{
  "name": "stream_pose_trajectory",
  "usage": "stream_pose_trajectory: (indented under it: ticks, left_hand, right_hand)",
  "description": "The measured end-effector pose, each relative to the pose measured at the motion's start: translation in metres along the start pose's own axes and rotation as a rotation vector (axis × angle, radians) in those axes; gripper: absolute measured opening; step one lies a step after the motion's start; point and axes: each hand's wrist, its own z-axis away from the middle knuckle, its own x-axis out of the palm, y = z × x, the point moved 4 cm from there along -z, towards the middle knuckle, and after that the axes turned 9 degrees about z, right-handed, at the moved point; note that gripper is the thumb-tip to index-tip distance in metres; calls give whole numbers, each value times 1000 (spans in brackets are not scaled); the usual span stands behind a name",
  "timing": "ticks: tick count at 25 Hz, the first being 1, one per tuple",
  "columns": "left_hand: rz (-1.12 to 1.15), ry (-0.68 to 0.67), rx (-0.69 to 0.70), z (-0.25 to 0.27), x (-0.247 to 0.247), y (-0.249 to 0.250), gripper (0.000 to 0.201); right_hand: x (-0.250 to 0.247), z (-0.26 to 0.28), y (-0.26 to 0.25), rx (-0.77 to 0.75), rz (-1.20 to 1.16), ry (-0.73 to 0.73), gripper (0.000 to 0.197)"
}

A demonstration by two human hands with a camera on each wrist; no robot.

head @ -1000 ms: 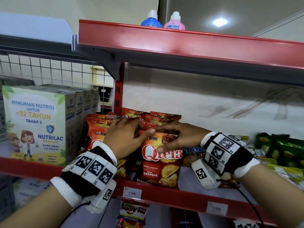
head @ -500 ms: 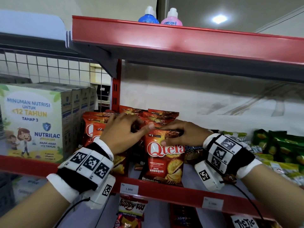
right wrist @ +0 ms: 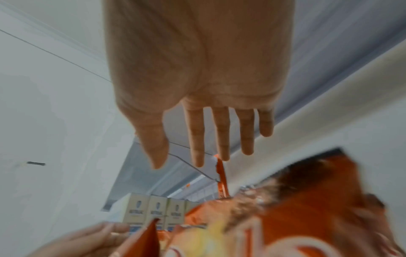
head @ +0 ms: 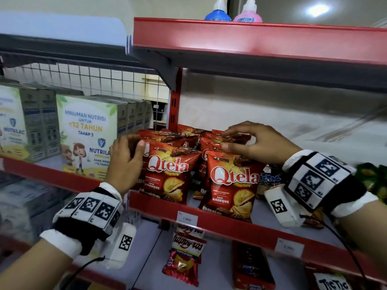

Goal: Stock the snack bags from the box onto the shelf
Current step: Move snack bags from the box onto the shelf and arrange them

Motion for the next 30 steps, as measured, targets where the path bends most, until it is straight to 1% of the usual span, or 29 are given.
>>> stream_pose_trajectory:
  ticks: [1, 2, 3, 4, 5, 6, 7, 8, 9, 10, 11, 13, 15, 18, 20, 21, 22, 23, 24, 26, 27, 28, 29, 30]
  left_hand:
    - [30, 3, -49, -2, -1, -4, 29]
    - [50, -8, -114, -6, -1, -11, 29]
    - [64, -42, -197, -10, 2, -18, 37]
    - [76, -96, -296, -14, 6, -25, 54]
    - [106, -156, -395, -18, 11, -31, 75]
    - [172, -207, -476, -21, 16, -35, 94]
    - [262, -247, -529, -25, 21, -39, 107]
    - [357, -276, -548, -27, 26, -41, 112]
    - [435, -299, -539, -29, 31, -40, 113]
    - [482, -321, -521, -31, 33, -41, 114]
    - [509, -353, -499, -31, 36, -43, 115]
    - [534, -441, -448, -32, 42, -47, 114]
    - [561, -502, -433, -31, 43, -50, 103]
    - [597, -520, -421, -29, 41, -50, 86]
    - [650, -565, -386, -29, 38, -49, 71]
    - [682, -602, -373, -28, 37, -49, 68]
    - [698, -632, -361, -28, 37, -49, 70]
    - [696, -647, -348, -29, 37, -50, 75]
    - [681, -643, -333, -31, 37, -51, 80]
    - [680, -602, -320, -39, 39, -51, 85]
    - [693, -579, -325, -43, 40, -52, 85]
    - [698, -555, -328, -46, 41, -51, 83]
    - [687, -531, -326, -50, 42, -50, 83]
    - [671, -515, -318, -53, 42, -49, 87]
  right_hand:
    - [-4, -2, -10, -27, 0, 38, 34]
    - [-5, -5, -22, -62, -1, 46, 27]
    - [-4, -9, -35, -96, 1, 28, 23]
    - [0, -14, -47, -122, 8, -8, 23]
    - [6, -20, -58, -130, 27, -57, 29]
    - [14, -27, -66, -120, 64, -115, 41]
    - [25, -33, -72, -97, 123, -182, 55]
    - [36, -39, -75, -70, 189, -253, 68]
    - [47, -42, -76, -49, 244, -313, 77]
    - [57, -46, -77, -39, 277, -353, 81]
    - [64, -48, -78, -37, 285, -368, 80]
    - [71, -53, -78, -39, 260, -352, 76]
    - [73, -57, -79, -39, 246, -346, 73]
    - [76, -58, -81, -30, 254, -364, 71]
    - [73, -55, -83, -20, 254, -425, 71]
    - [65, -54, -85, -8, 242, -460, 72]
    - [54, -58, -87, 7, 223, -471, 71]
    - [40, -66, -88, 16, 216, -446, 69]
    - [24, -78, -88, 21, 225, -398, 64]
    - [-1, -109, -84, 36, 247, -332, 42]
    - [-4, -125, -80, 39, 247, -334, 32]
    - [-1, -140, -75, 46, 243, -353, 26]
    - [7, -153, -70, 63, 251, -382, 25]
    - [19, -164, -65, 79, 275, -419, 25]
